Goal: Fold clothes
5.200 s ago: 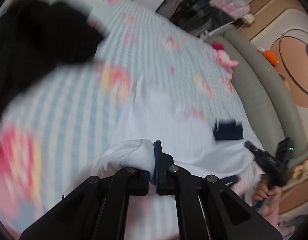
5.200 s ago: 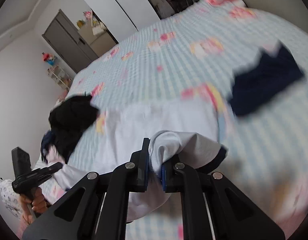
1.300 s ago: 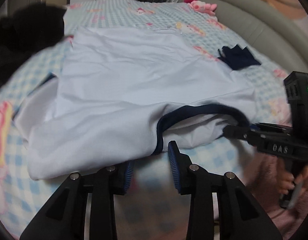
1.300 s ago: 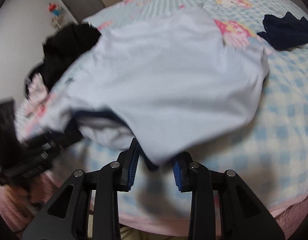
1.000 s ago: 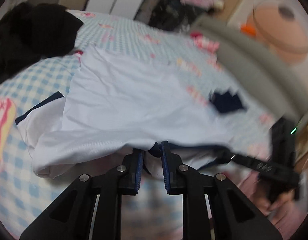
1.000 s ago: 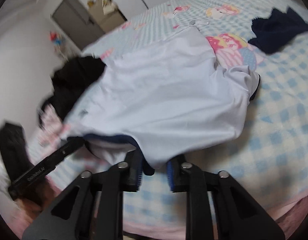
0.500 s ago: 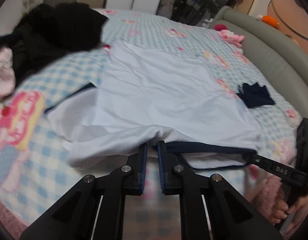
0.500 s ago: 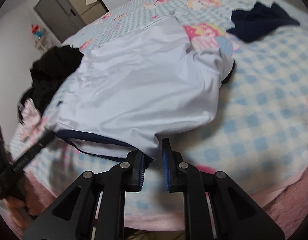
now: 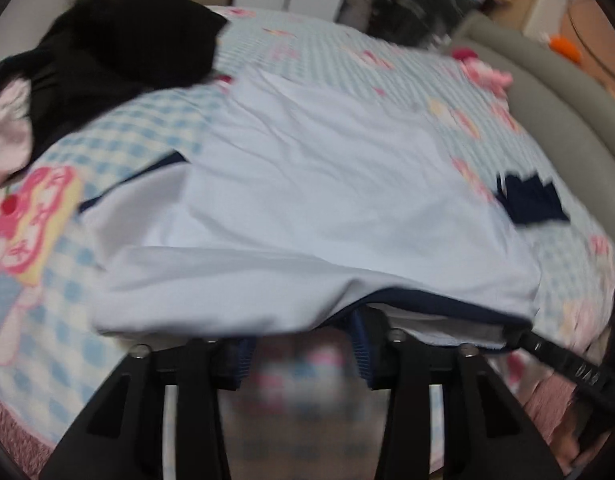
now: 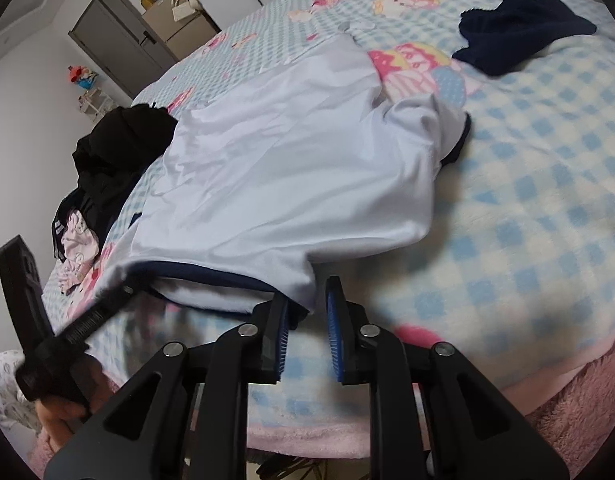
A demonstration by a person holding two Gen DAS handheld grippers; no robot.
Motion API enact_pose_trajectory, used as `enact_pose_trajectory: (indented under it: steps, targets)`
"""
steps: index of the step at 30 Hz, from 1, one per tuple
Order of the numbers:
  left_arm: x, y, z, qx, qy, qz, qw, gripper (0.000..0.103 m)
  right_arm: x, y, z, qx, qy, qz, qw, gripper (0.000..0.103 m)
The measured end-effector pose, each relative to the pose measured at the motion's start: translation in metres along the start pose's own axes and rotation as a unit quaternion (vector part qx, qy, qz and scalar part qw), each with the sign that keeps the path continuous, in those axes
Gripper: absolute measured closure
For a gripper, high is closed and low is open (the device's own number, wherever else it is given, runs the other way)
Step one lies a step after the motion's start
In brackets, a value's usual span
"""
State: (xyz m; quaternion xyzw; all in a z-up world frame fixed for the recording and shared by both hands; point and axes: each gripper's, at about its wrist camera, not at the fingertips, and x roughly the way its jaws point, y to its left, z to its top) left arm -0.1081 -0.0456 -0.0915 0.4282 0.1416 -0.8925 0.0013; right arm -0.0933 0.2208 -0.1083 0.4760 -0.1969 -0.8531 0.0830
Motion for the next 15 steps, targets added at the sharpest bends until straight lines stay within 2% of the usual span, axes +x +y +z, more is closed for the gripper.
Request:
enact_pose_trajectory:
  steps: [2, 4, 5, 11, 15]
  targets:
    - [-0.012, 0.002, -0.003, -0.002, -0.004, 0.010, 0.9999, 0.092, 0.000, -0.001, -0.001, 0.000, -0.002, 0.001, 1.000, 0.083]
    - [-0.022, 0.004, -0.011, -0.005, -0.002, 0.008, 1.0000, 0.099, 0.000, 0.001, -0.003, -0.007, -0.003, 0.005, 1.000, 0.087]
    - [-0.027, 0.006, -0.014, -0.007, 0.000, 0.004, 1.0000, 0.102, 0.000, 0.003, -0.004, -0.012, -0.003, 0.008, 1.000, 0.093]
    - [-0.047, 0.019, -0.021, -0.017, 0.008, -0.019, 0.9996, 0.102, -0.011, 0.009, -0.010, -0.025, -0.014, 0.004, 1.000, 0.094]
    - [-0.033, 0.017, -0.029, 0.000, 0.037, -0.033, 0.9987, 0.101, -0.018, 0.012, -0.014, -0.030, -0.019, 0.000, 0.999, 0.094]
